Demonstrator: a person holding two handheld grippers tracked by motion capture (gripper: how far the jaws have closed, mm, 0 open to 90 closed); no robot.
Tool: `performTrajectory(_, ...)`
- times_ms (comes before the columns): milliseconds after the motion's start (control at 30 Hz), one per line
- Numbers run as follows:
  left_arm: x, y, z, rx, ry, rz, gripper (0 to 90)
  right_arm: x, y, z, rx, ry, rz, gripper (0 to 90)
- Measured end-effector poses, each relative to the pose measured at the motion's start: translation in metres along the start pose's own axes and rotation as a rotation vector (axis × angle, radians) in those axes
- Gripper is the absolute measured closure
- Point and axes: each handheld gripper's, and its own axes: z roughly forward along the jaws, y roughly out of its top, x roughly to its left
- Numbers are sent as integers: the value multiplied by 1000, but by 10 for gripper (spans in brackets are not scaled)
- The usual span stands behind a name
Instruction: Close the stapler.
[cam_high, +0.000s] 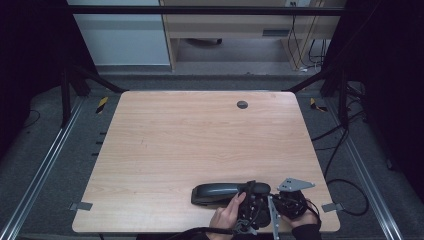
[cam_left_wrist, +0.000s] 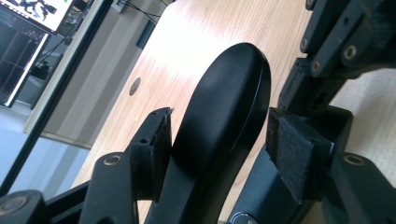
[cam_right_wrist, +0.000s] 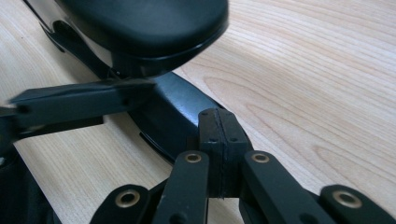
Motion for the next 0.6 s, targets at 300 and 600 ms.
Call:
performTrajectory(300,12,4,-18,-25,-49,-18,396,-1,1,-3,-21,-27,-5,900)
performTrajectory(600,39,1,-34,-59,-74,-75,388,-8,2,-6,-32,-51,11,900)
